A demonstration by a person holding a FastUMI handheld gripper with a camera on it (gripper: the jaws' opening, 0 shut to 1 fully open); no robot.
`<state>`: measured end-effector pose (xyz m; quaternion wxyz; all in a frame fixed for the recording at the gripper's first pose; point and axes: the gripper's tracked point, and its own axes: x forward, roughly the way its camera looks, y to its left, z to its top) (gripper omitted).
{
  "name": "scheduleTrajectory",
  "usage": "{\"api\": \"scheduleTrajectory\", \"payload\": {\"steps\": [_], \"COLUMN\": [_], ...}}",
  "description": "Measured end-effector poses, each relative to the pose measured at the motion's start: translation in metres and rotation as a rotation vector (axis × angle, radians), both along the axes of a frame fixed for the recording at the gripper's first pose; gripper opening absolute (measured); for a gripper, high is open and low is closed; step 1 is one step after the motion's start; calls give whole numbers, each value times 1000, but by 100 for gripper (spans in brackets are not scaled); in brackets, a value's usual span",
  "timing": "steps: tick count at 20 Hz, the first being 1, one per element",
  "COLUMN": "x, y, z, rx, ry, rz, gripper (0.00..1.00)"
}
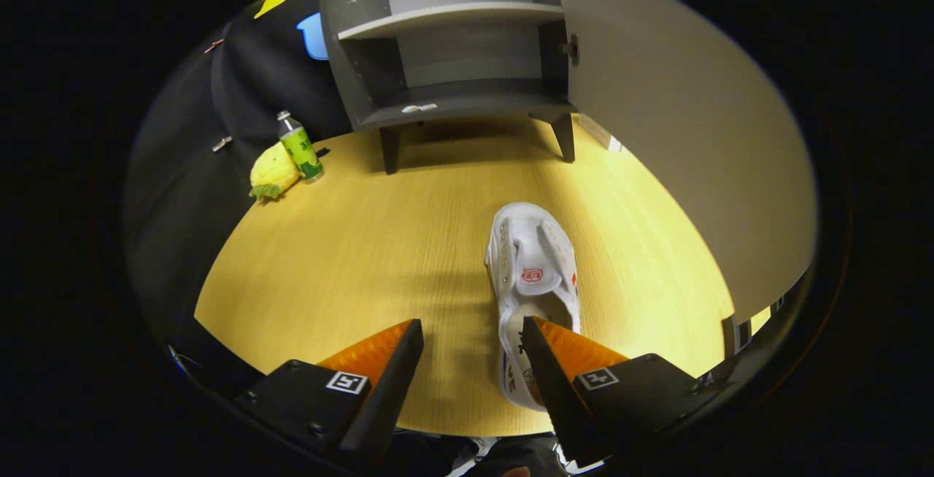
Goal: Open the shoe cabinet door, grab the shoes and put them into the shoe cabinet, then close the shoe cabinet door.
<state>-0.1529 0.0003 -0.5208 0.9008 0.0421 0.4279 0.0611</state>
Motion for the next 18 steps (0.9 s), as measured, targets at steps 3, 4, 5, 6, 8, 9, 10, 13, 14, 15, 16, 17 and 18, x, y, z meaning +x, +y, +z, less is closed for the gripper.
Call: {"api": "scheduleTrajectory", "payload": {"steps": [3, 4, 5, 6, 8, 9, 10, 13, 14, 15, 16, 17, 18], "x": [23, 31, 37, 44, 55, 60, 63, 81, 81, 88, 94, 90, 92], "y": [-2, -4, -5, -4, -6, -6, -8, -15, -13, -11, -11, -12, -13], "z": [-22, -29, -30, -29, -31, -31, -32, -34, -32, -33, -40, -34, -32], "rx": [-9, -19, -21, -29, -37, -38, -38, -49, -44, -46, -56, -58, -57], "ry": [-26, -39, -51, -82, -123, -141, -160, -213, -211, -229, -235, -228, -231], "rz": [-36, -43, -43, -52, -78, -90, -87, -84, -76, -75, -65, -63, -65], "gripper": [81, 77, 73, 69, 60, 56, 54, 32, 24, 16, 9, 9, 6]}}
